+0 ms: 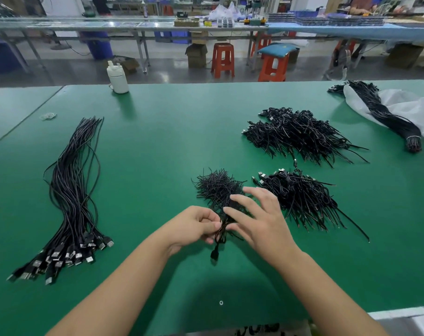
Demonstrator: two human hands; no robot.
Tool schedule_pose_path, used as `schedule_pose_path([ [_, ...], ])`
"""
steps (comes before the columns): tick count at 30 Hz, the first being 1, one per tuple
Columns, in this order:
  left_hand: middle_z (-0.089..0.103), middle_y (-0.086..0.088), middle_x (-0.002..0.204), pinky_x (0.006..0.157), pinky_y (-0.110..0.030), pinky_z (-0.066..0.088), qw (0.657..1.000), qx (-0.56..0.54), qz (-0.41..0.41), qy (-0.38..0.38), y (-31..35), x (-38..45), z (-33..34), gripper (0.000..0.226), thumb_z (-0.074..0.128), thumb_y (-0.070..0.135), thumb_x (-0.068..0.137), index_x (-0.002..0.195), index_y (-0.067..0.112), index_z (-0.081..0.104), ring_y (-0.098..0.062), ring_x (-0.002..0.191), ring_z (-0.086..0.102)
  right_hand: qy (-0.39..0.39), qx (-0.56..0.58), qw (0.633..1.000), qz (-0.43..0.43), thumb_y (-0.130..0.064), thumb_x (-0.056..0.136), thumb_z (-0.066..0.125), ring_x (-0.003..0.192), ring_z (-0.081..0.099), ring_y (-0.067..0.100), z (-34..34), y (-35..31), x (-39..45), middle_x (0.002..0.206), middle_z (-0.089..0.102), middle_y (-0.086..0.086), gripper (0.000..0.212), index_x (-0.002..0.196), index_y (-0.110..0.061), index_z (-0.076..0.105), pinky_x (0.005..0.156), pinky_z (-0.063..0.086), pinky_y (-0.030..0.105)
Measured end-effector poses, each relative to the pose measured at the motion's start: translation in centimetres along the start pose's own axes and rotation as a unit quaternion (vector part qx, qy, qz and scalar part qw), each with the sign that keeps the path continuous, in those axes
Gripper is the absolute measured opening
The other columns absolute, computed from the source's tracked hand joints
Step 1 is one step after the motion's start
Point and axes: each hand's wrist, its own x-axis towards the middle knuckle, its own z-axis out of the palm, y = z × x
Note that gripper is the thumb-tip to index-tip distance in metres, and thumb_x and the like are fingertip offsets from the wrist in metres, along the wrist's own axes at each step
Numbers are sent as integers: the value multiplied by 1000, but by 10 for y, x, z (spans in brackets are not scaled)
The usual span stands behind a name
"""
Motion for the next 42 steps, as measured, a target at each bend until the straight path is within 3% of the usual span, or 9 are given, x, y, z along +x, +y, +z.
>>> schedule_pose_path([
  [5,71,-8,82,70,-26,54,992,-122,-9,-29,4,-5,-1,9,57,9,97,91,6,63,-20,73,68,-12,92,996,-5,-23,98,63,118,59,21,-1,-9,-3,130,64,1,27,121,-12,70,104,46,32],
  [12,62,-5,70,52,-19,39,995,-68,70,18,12,-9,4,12,55,6,99,88,7,59,-9,54,52,-84,240,950,183,-14,95,61,97,63,9,-11,-26,8,105,71,-9,20,110,-14,73,90,47,20],
  [14,55,3,67,55,-23,34,994,-4,98,56,13,-8,7,17,53,8,100,85,13,58,-13,58,43,-86,295,915,262,-14,96,61,78,61,0,-12,-30,11,83,67,-20,14,98,-15,74,74,44,16],
  [17,51,15,65,58,-18,33,968,154,155,120,15,-7,10,20,54,13,99,83,25,53,-4,58,40,-95,386,837,376,-18,98,59,54,58,3,-8,-32,15,59,54,-6,19,83,-7,65,56,41,20],
  [21,52,11,77,65,-19,35,904,309,241,168,16,-9,13,17,53,14,97,86,26,47,-5,70,46,-48,553,690,464,-14,98,60,56,63,25,-5,-38,19,67,67,10,22,119,-14,53,66,54,36],
  [23,52,7,83,70,-26,37,878,359,266,172,16,-8,13,11,52,12,96,89,20,49,-10,76,45,-25,576,665,475,-12,98,59,53,60,25,-4,-40,20,65,66,12,21,116,-16,48,68,50,43],
  [31,54,12,73,61,-12,35,916,277,209,200,18,-8,7,21,57,16,95,82,30,49,1,67,49,-35,616,660,429,17,91,53,81,68,16,-8,-42,22,88,70,11,31,107,-8,63,76,58,28],
  [35,55,12,74,61,-12,36,925,263,197,193,19,-10,11,20,58,20,96,82,32,50,2,65,48,-17,525,732,433,8,90,62,66,65,6,-9,-34,20,80,73,-8,25,95,-14,72,64,53,19],
  [42,54,9,86,73,-24,40,896,302,253,206,24,-12,21,10,54,17,96,90,24,49,-10,79,49,-8,480,756,446,-8,91,68,62,59,1,-12,-28,24,97,67,-4,9,98,-7,74,57,47,15],
])
